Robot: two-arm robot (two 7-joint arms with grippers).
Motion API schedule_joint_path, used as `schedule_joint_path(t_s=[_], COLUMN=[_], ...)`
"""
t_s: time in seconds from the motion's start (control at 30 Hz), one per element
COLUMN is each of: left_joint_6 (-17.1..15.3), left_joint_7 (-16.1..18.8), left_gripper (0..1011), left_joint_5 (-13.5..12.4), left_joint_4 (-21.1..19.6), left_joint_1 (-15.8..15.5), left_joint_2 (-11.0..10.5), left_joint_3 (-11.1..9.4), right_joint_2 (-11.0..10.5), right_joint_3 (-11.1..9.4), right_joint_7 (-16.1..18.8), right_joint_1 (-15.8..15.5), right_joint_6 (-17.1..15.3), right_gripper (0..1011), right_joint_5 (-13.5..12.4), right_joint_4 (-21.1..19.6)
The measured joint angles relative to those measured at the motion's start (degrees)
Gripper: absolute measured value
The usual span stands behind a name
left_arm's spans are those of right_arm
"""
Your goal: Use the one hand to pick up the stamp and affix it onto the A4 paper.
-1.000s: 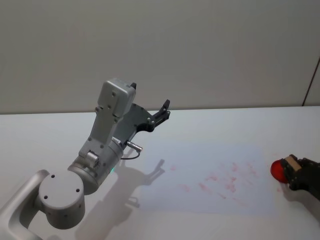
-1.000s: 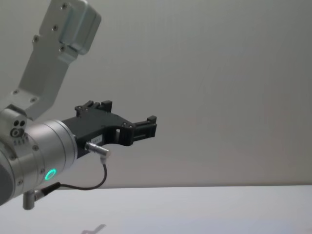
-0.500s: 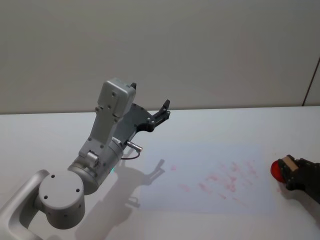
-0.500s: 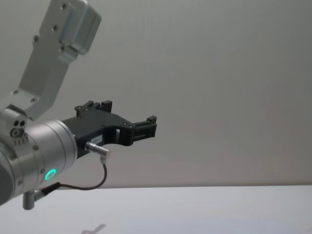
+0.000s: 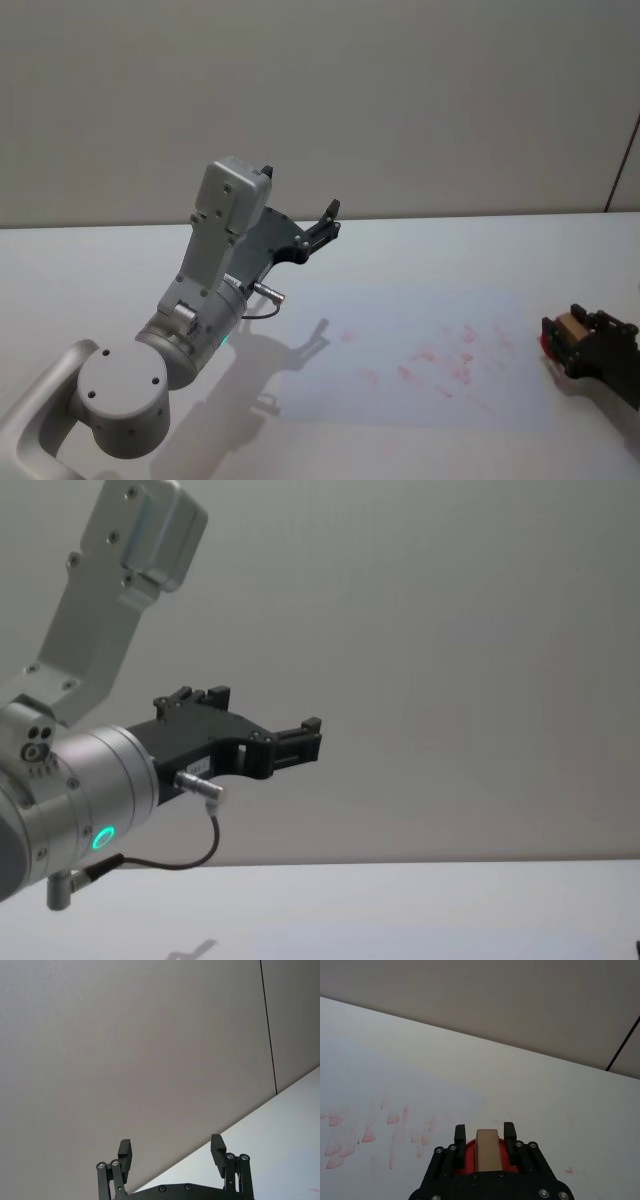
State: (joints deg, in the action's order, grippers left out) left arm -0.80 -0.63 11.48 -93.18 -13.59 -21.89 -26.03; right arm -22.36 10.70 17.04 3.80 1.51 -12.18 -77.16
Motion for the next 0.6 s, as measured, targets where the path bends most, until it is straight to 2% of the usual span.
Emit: schedule_joint_path(t_s=[0.1, 0.13, 0.17, 0.33, 0.37, 0.47, 0.57, 0.6], left_joint_6=[0.0, 0.0, 0.0, 0.0, 0.0, 0.0, 0.0, 0.0], left_joint_7=[0.0, 0.0, 0.0, 0.0, 0.0, 0.0, 0.0, 0.0], left_gripper=[1001, 1001, 1001, 1001, 1001, 1001, 1001, 1001], left_joint_5=[0.0, 0.0, 0.0, 0.0, 0.0, 0.0, 0.0, 0.0], left_joint_4=[0.0, 0.0, 0.0, 0.0, 0.0, 0.0, 0.0, 0.0], left_joint_1=[0.0, 0.0, 0.0, 0.0, 0.0, 0.0, 0.0, 0.0], left_joint_2=[0.0, 0.0, 0.0, 0.0, 0.0, 0.0, 0.0, 0.0], left_joint_3=[0.0, 0.0, 0.0, 0.0, 0.0, 0.0, 0.0, 0.0], right_joint_2=[0.1, 0.2, 0.2, 0.4, 0.4, 0.5, 0.6, 0.7], right_joint_3=[0.0, 0.0, 0.0, -0.1, -0.1, -0.2, -0.2, -0.3], right_joint_7=[-0.1, -0.2, -0.2, -0.6, -0.7, -1.0, -1.2, -1.4], right_joint_1=[0.2, 0.3, 0.3, 0.8, 0.9, 1.2, 1.4, 1.6], right_joint_6=[0.0, 0.0, 0.0, 0.0, 0.0, 0.0, 0.0, -0.1], right_gripper=[505, 567, 567, 738, 738, 856, 908, 954], right_joint_5=[0.0, 0.0, 0.0, -0.3, -0.4, -0.7, -0.9, -1.0], right_joint_4=[0.1, 0.1, 0.1, -0.1, -0.2, -0.5, -0.6, -0.7])
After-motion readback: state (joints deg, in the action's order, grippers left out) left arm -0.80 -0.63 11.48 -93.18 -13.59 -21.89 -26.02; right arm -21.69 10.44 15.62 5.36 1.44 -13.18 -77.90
